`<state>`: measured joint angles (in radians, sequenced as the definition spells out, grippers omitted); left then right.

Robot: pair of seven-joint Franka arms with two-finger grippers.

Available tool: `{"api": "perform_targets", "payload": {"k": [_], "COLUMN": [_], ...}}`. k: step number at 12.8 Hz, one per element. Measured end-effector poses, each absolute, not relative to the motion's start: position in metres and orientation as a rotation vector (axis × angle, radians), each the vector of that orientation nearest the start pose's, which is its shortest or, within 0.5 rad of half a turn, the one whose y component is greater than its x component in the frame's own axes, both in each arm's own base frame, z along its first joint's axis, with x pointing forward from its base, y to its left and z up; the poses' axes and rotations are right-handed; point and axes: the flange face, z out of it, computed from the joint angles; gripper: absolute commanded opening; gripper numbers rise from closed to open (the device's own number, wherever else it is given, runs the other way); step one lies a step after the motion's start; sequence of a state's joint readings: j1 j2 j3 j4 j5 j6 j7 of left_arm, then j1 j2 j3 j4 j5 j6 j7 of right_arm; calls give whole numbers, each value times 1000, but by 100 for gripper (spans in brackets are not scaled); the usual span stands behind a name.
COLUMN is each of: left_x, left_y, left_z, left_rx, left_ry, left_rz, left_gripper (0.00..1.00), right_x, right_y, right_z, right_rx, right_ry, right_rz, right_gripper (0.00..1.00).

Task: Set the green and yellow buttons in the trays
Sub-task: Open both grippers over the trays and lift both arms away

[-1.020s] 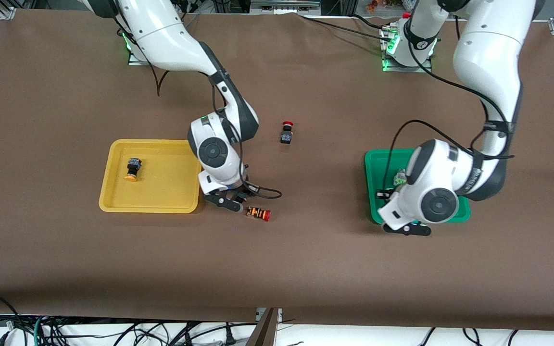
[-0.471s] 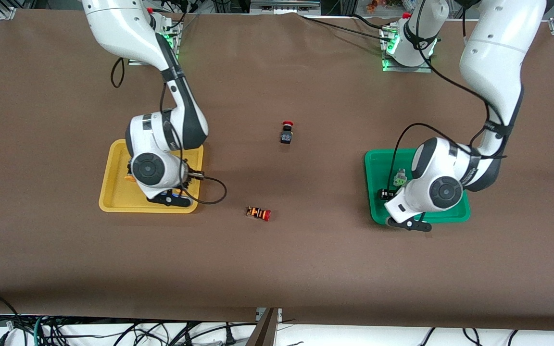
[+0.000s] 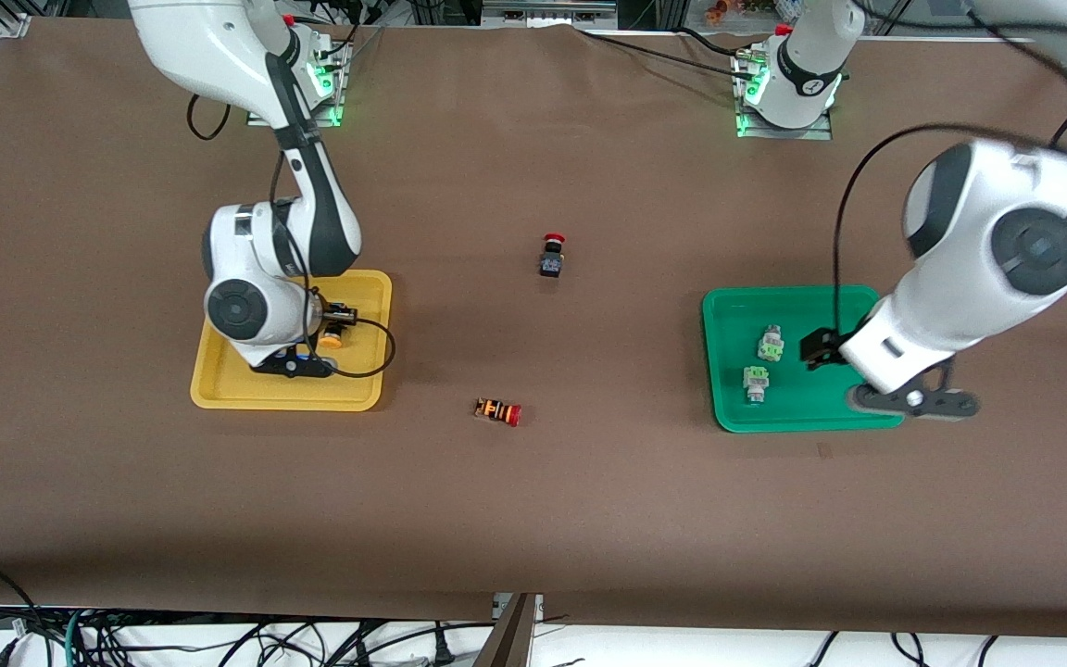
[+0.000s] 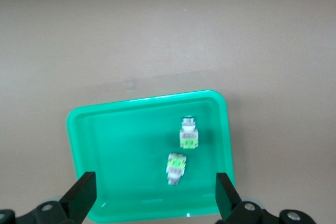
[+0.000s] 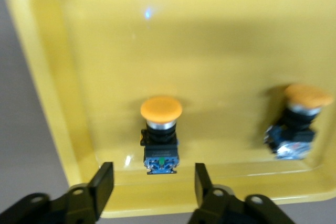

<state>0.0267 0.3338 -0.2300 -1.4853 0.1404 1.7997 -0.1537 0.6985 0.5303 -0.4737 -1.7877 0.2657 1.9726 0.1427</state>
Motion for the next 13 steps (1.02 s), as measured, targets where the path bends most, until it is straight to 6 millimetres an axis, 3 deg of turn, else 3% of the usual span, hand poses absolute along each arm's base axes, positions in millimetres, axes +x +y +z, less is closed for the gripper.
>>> {"api": "perform_targets", "payload": {"k": [4, 5, 7, 9, 10, 13], "left_x": [604, 586, 548, 530, 527, 540], "left_y": [-65, -54, -40, -24, -19, -17], "left_z": [575, 595, 628, 646, 646, 636], "left_rx": [-3174, -3168, -3143, -3141, -3143, -3146], "left_ry": [53, 68, 59, 29, 26, 23], "left_rz": [17, -6, -70, -110, -81, 3], "left_gripper": [100, 100, 100, 100, 100, 100], "right_x": [636, 636, 624, 608, 599, 566], "right_y": [131, 127, 124, 114, 100, 53], "right_z": [422, 458, 507, 549, 573, 626], "right_rx": [-3132, -3115, -3134, -3180, -3177, -3161], "right_ry": [-38, -50, -150, -241, -231, -144], "right_rz": [372, 340, 294, 220, 168, 64], "right_gripper": [100, 100, 100, 100, 100, 100]}}
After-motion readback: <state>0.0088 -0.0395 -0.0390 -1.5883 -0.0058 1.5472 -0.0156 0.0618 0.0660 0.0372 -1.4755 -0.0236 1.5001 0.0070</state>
